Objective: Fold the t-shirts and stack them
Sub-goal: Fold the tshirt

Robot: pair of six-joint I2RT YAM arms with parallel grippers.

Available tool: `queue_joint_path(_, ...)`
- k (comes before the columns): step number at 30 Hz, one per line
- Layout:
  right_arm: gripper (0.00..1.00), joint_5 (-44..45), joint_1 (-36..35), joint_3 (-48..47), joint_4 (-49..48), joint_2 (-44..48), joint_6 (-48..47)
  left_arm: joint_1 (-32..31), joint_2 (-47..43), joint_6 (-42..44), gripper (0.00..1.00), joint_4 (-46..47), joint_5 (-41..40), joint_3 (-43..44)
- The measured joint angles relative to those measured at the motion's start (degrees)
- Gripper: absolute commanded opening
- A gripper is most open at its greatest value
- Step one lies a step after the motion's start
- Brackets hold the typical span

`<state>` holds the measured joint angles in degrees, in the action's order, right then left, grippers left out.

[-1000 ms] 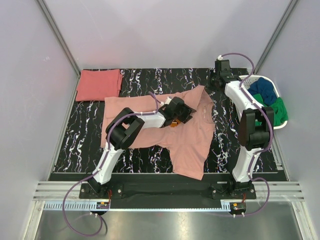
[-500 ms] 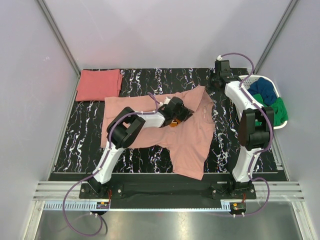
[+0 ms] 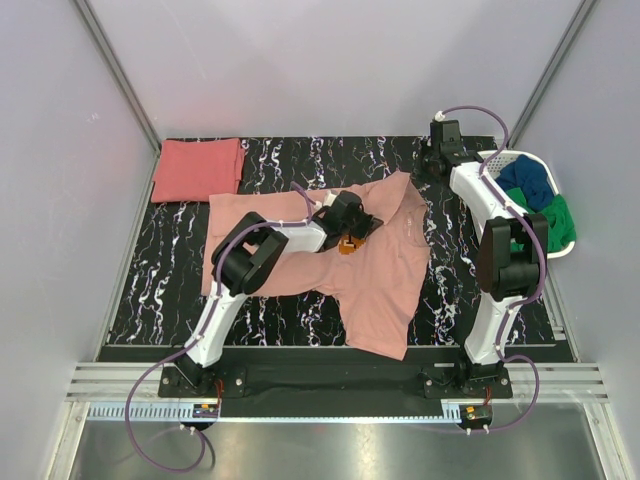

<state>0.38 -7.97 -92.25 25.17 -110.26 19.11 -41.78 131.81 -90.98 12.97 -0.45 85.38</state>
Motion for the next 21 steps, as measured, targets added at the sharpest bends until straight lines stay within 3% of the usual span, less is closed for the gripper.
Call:
queue_joint_path(6,0.0,0.0,0.6,-3.0,3.4,-0.5,1.7,0.2,-1.4,2.6,0.0,-2.3,1.6,0.1)
queue_joint_path(12,0.0,0.2,0.9,-5.7,7.1,-0.5,3.1,1.2,-8.9,5.9,0.0,-8.0,2.8,-0.6)
queue_joint_path(21,0.0,1.7,0.9,2.0,11.8,4.9,4.3,3.0,-16.8,12.6,0.0,-14.4,4.4,-3.1)
